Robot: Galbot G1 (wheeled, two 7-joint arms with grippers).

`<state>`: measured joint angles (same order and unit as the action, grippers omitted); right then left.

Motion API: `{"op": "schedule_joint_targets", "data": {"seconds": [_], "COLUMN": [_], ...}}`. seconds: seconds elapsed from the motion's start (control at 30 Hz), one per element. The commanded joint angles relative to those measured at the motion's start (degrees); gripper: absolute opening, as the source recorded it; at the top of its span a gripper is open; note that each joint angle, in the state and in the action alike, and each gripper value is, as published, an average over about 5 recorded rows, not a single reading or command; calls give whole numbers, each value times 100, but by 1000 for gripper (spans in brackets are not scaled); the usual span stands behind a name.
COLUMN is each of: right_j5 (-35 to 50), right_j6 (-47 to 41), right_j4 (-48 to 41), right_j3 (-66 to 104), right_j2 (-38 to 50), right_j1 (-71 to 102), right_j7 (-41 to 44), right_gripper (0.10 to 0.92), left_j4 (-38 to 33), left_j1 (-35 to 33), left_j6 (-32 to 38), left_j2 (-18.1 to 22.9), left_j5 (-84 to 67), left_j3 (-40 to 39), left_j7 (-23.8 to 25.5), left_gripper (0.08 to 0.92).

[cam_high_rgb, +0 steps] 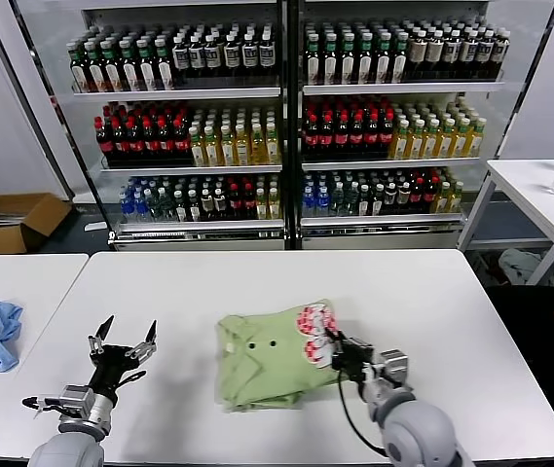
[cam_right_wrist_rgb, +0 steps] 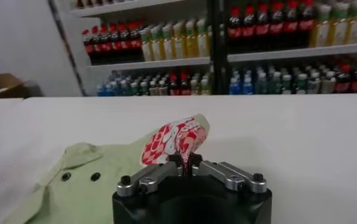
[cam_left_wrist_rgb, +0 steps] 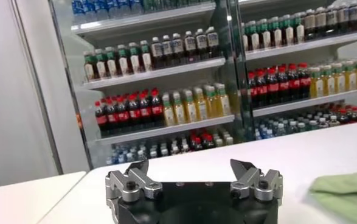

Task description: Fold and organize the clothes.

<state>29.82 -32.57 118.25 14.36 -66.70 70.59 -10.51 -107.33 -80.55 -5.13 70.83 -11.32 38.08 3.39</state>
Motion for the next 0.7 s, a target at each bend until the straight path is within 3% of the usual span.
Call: {"op": "schedule_joint_targets", "data": {"seconds": [0.03, 0.1, 0.27, 0.47, 0.7], "right_j5": [-1237, -1398, -843, -728, -1537], "right_j6": [446, 331, 104, 316, 761], "right_j4": [-57, -194, 162, 705, 760], "right_j3": [900, 911, 1074, 1283, 1412], "right_j2": [315, 264, 214, 245, 225], "right_j1": [705, 758, 916, 1085, 1209], "right_j7": [417, 282, 116, 19, 510], "right_gripper": [150, 150, 176, 337, 536], "left_j4": [24, -10, -51, -121, -112], "left_j1": [55, 58, 35, 85, 119], "left_j6": [112, 142, 316, 416, 550], "left_j2": [160, 188, 167, 162, 230], "left_j5": [37, 74, 349, 504, 666], "left_j3": [-293, -340, -345, -362, -406], "left_j7": [132, 163, 200, 187, 192], "left_gripper": [823, 823, 823, 823, 823]}}
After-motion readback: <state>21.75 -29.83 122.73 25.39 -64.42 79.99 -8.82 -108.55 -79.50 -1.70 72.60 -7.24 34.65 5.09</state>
